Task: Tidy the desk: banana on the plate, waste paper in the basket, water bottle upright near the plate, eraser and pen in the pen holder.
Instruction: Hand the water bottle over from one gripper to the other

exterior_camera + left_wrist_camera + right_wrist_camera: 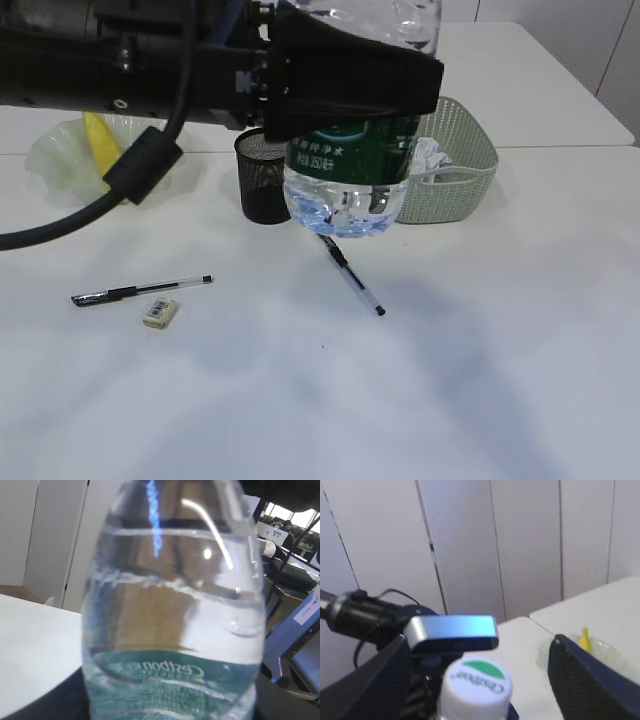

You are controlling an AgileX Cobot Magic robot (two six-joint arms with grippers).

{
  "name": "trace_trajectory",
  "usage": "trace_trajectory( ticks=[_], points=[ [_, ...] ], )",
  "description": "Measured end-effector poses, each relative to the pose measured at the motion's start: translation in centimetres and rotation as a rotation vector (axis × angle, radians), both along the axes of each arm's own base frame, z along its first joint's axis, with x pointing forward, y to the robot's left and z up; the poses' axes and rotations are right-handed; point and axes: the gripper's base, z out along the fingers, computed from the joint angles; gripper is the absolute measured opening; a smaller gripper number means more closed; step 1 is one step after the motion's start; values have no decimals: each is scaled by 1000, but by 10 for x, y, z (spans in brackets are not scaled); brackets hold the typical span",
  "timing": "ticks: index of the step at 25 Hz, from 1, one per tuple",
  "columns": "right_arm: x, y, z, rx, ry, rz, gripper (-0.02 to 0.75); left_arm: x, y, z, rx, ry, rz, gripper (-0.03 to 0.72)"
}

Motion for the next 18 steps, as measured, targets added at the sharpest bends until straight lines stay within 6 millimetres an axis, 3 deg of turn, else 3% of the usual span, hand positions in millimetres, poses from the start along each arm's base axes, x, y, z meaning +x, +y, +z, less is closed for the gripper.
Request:
trace_trajectory(
  ticks=[5,18],
  points=[
    [-6,-10,-4,-171,5,-113,615,0,0,0,0,0,0,376],
    [-41,-37,10,-305,-11,-264,596,0,0,0,2,-1,-1,376]
  ],
)
